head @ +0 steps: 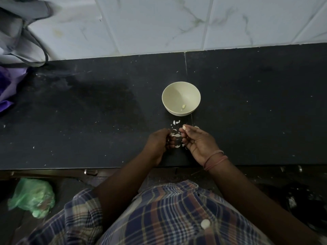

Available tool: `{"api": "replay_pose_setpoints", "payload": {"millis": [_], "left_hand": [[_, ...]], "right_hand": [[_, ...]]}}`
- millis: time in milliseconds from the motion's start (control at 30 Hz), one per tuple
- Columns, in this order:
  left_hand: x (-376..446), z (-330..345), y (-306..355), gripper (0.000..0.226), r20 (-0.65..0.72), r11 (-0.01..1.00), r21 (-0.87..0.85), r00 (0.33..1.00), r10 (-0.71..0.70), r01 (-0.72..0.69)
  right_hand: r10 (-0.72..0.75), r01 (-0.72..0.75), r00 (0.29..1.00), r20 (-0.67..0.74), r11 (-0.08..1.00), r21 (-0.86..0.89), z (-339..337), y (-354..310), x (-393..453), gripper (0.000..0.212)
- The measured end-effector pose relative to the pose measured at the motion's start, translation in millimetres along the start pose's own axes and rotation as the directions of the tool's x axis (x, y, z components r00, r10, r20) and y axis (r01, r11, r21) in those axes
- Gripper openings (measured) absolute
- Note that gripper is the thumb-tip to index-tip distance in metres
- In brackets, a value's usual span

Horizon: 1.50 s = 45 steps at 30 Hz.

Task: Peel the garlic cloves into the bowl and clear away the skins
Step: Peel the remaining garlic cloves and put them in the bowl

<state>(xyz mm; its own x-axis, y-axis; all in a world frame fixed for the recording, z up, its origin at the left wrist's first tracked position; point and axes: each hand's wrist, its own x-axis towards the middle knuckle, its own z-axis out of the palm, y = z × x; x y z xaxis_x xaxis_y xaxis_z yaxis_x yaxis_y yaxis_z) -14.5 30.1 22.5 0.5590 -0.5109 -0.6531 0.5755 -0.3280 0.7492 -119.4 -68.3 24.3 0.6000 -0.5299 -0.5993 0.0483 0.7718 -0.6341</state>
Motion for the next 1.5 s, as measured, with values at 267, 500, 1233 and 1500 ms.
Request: {"api": "replay_pose_setpoints", "payload": {"millis": [267,500,1233,1500], "left_hand": [[4,0,2,0.017,-0.050,0.987,0.056,0.987,0.151,-0.148],[-5,3,7,0.013,0.076,0.984,0.042,0.983,0.168,-0.171],[-10,6,5,0.011,0.035,0.973,0.070,0.975,0.219,-0.221],[-9,4,6,0.012,0.031,0.952,0.185,0.970,0.242,-0.244]], "right_hand": [[-0.185,0.178,0.983,-0.010,0.958,-0.226,3,4,6,0.013],[-0.365,0.323,0.930,0.039,0.762,-0.562,1,4,12,0.013],[-0.601,0.498,0.766,0.228,0.330,-0.802,-2,3,3,0.014],[-0.608,0.555,0.684,0.404,0.073,-0.829,-1,-2,-5,0.019]]}}
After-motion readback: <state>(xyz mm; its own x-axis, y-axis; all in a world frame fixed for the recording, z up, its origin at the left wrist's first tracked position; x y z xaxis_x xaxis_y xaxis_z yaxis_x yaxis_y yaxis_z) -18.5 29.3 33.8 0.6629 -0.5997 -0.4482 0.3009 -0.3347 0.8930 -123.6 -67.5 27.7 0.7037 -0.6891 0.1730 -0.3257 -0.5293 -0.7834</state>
